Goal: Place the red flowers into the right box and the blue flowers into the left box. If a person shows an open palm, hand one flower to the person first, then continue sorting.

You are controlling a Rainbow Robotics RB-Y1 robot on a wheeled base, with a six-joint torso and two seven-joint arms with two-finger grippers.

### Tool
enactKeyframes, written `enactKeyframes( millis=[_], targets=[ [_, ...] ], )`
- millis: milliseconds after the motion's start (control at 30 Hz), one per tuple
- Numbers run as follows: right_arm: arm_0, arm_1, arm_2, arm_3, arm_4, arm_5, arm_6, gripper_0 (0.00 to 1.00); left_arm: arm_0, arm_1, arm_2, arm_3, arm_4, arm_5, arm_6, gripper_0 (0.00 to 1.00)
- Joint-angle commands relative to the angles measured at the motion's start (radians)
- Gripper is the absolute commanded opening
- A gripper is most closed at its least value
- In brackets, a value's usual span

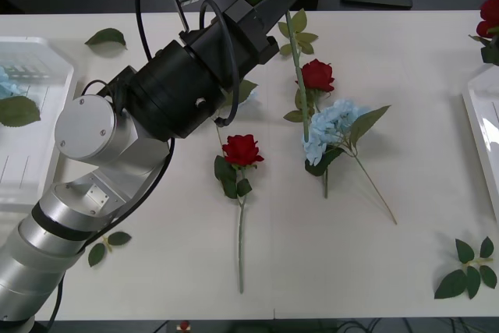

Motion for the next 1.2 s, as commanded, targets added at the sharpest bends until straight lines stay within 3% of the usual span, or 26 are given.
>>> enactKeyframes(
  millis=[33,433,700,933,1100,1200],
  targets=[
    [-0.030,-0.061,-0.019,0.073,0.013,-0.046,0.092,0.00,-0.050,-0.004,-0.020,-0.012,0.008,-0.006,-0.012,0.00],
    [-0.013,-0.130,0.021,0.351,0.066,-0.204,0.135,0.00,-0.067,-0.006,-0.027,0.023,0.008,-0.006,-0.012,0.00],
    [-0.013,-0.132,0.116,0.472,0.099,-0.309,0.138,0.00,-0.067,-0.006,-0.027,0.029,0.010,-0.006,-0.008,0.00],
    [-0.013,-0.096,0.202,0.590,0.118,-0.393,0.131,0.00,-0.067,-0.006,-0.028,0.029,0.010,-0.006,-0.004,0.00],
    [-0.012,-0.066,0.204,0.625,0.133,-0.399,0.125,0.00,-0.067,-0.006,-0.030,0.029,0.010,-0.006,-0.003,0.00],
    [-0.012,-0.055,0.204,0.633,0.142,-0.398,0.122,0.05,-0.067,-0.006,-0.030,0.029,0.010,-0.004,-0.003,0.00]
  ],
)
